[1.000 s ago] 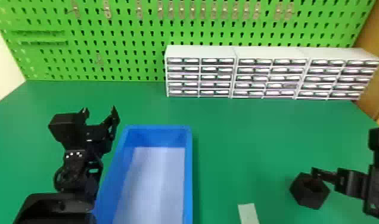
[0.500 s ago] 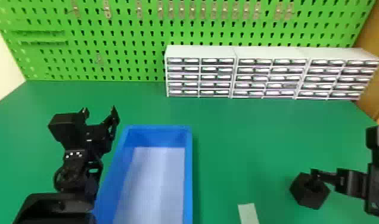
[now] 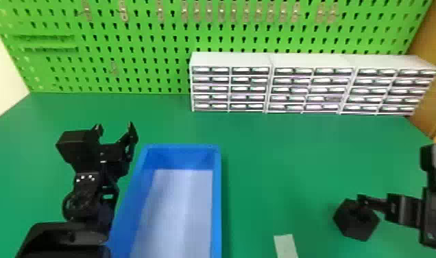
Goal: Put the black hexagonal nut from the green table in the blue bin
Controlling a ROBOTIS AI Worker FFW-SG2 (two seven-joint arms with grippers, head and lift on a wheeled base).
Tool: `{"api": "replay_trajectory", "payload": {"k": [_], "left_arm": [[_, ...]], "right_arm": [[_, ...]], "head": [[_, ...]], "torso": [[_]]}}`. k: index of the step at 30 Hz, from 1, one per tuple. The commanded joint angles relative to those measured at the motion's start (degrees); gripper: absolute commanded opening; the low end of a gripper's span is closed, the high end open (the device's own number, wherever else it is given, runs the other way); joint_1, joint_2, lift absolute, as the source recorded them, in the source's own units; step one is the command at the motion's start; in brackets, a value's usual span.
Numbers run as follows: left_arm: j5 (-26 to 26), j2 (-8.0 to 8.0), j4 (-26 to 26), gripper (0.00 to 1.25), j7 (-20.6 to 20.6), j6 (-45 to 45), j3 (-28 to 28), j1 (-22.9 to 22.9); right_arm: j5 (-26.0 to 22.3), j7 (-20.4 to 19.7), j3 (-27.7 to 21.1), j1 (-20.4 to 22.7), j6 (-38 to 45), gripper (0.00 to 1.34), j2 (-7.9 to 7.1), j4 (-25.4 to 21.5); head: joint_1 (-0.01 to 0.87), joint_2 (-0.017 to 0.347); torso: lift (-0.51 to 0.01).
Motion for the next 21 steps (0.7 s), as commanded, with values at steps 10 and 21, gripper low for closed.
{"api": "replay_trajectory", "payload": {"k": [10,21], "left_arm": [[-0.2,0.0,0.0,0.72,0.0,0.0,-0.1,0.0],[-0.3,0.0,0.1,0.72,0.0,0.0,-0.2,-0.1]], "right_arm": [[-0.1,0.0,0.7,-0.6,1.7,1.22,-0.29,0.3],[-0.4,0.0,1.0,-0.9,2.5,1.22,-0.55,0.3]], "head": [[0.657,0.057],[0.657,0.057]], "torso": [[-0.095],[-0.095]]}}
